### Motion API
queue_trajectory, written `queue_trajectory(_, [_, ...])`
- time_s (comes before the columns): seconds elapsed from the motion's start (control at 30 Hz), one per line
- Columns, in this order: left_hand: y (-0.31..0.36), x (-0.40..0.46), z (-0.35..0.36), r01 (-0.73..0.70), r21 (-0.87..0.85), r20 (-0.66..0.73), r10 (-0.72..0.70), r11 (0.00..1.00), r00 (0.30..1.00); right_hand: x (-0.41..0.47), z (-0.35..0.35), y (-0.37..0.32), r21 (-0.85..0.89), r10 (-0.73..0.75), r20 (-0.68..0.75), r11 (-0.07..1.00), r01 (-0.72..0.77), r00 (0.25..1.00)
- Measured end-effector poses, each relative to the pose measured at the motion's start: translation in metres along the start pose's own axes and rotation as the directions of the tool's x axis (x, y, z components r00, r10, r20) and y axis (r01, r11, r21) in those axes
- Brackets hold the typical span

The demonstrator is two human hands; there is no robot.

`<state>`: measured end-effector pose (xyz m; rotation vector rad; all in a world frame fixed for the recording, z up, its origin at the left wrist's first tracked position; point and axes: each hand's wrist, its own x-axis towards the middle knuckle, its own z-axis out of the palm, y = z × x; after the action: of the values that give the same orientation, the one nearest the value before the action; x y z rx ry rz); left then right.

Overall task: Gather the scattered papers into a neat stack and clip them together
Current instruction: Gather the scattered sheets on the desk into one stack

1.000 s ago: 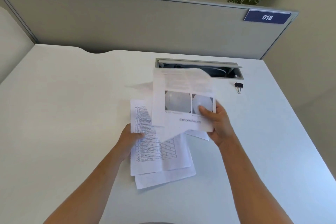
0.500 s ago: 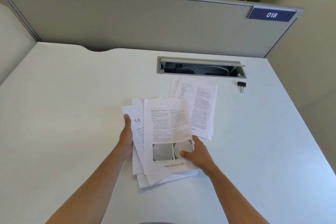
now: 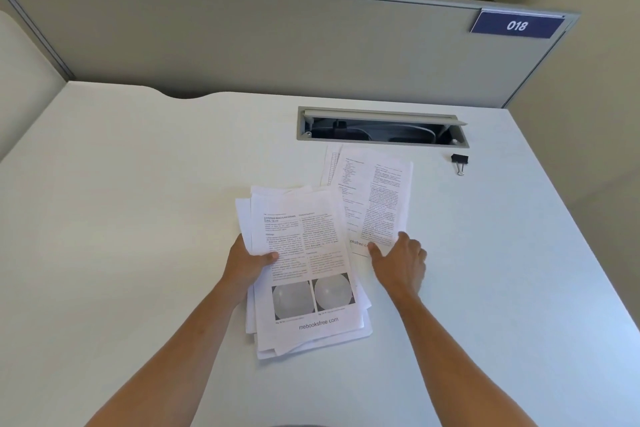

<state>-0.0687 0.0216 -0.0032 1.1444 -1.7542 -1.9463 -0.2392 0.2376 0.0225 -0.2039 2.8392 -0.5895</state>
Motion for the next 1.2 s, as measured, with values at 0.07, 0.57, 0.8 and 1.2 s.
queue_trajectory(0.07, [-0.001, 0.001, -0.001, 0.01, 0.024, 0.003, -0.01, 1.0, 1.0, 0.01, 0.001, -0.005, -0.006, 0.1, 0.008, 0.995, -0.1, 0.995])
queue_trajectory(0.57, [-0.011, 0.009, -0.002, 0.055, 0.019, -0.031, -0.054, 0.998, 0.998, 0.036, 0.008, -0.032, 0.161, 0.189, 0.117, 0.965, -0.206, 0.975])
queue_trajectory(0.8, [-0.012, 0.009, -0.003, 0.045, 0.009, -0.022, -0.045, 0.999, 0.999, 0.047, -0.009, -0.019, 0.62, 0.224, 0.13, 0.742, -0.256, 0.966])
queue_trajectory(1.2, [-0.01, 0.009, -0.002, 0.091, 0.01, -0.037, -0.09, 0.996, 0.995, 0.053, -0.091, -0.008, 0.834, 0.238, -0.121, 0.551, -0.032, 0.964])
